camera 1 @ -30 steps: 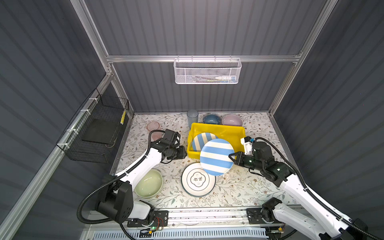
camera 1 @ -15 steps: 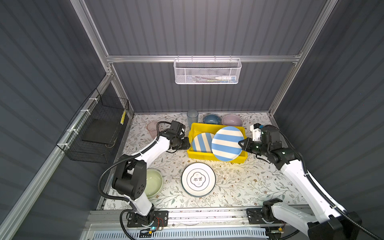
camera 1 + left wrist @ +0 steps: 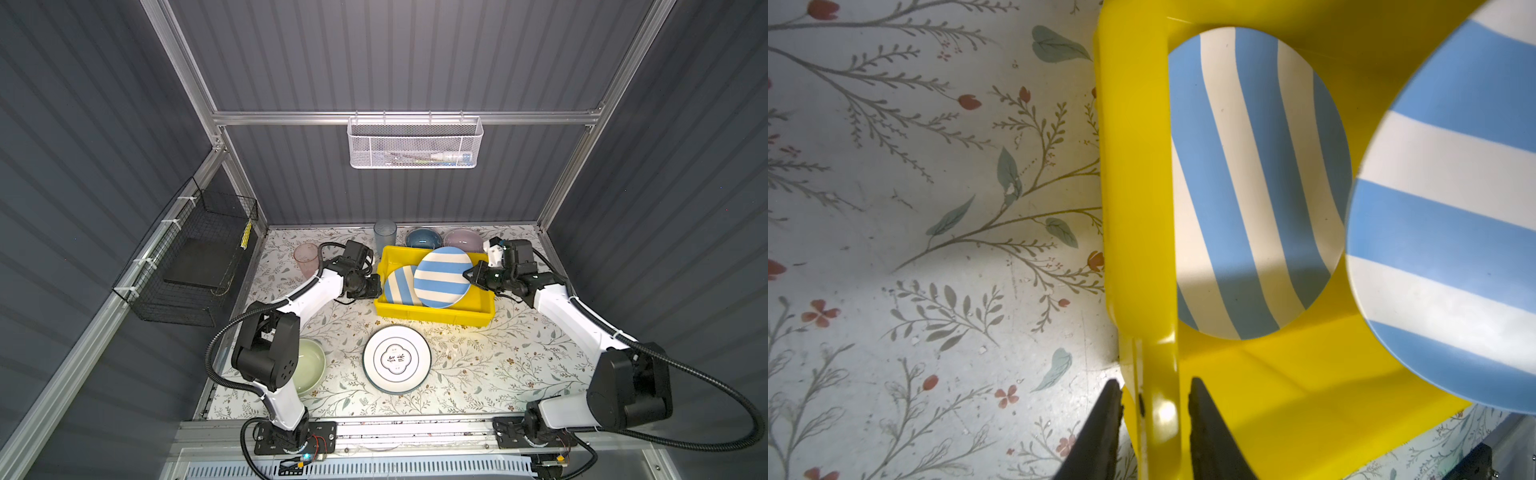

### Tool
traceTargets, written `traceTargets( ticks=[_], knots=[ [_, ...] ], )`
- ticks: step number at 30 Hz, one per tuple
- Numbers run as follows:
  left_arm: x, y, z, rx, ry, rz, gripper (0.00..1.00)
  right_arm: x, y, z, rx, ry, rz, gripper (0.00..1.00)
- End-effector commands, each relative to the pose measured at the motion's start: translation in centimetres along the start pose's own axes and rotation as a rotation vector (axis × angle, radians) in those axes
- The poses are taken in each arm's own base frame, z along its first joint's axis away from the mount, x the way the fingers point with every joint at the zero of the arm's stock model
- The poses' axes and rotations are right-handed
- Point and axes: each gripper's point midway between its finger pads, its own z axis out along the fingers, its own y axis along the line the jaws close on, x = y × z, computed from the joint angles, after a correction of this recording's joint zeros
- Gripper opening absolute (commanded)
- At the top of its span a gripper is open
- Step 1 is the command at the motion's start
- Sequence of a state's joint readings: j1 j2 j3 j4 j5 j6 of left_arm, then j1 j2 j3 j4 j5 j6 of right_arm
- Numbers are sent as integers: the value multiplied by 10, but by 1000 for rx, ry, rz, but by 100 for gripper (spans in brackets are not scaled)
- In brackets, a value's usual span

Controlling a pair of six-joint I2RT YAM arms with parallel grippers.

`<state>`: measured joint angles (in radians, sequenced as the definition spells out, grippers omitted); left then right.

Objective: Place the mixed dishes into the plastic bin
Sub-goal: 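Lower the striped plate flat into the yellow bin with the right gripper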

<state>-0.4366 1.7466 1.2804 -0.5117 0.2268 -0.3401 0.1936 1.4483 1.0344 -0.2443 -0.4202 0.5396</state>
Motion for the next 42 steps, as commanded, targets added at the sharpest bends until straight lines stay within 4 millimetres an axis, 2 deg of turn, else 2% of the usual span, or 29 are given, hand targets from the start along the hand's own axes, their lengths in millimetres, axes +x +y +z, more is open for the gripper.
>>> traceTargets(
  ticks=[1,16,27,34,42],
  knots=[
    [-3,-1,3,17,19,0,29,-14,17,8,-96,-20,0,0],
    [-5,-1,5,19,17,-20,26,0,11,66,-166,41,100,0],
    [-7,-3,4,29,12,-19,26,15,11,96,-180,96,132,1],
    [-8,-5,4,39,10,-21,25,26,3,109,-167,125,148,6],
    [-11,-9,2,56,3,-24,25,36,-11,115,-31,148,86,20]
  ],
)
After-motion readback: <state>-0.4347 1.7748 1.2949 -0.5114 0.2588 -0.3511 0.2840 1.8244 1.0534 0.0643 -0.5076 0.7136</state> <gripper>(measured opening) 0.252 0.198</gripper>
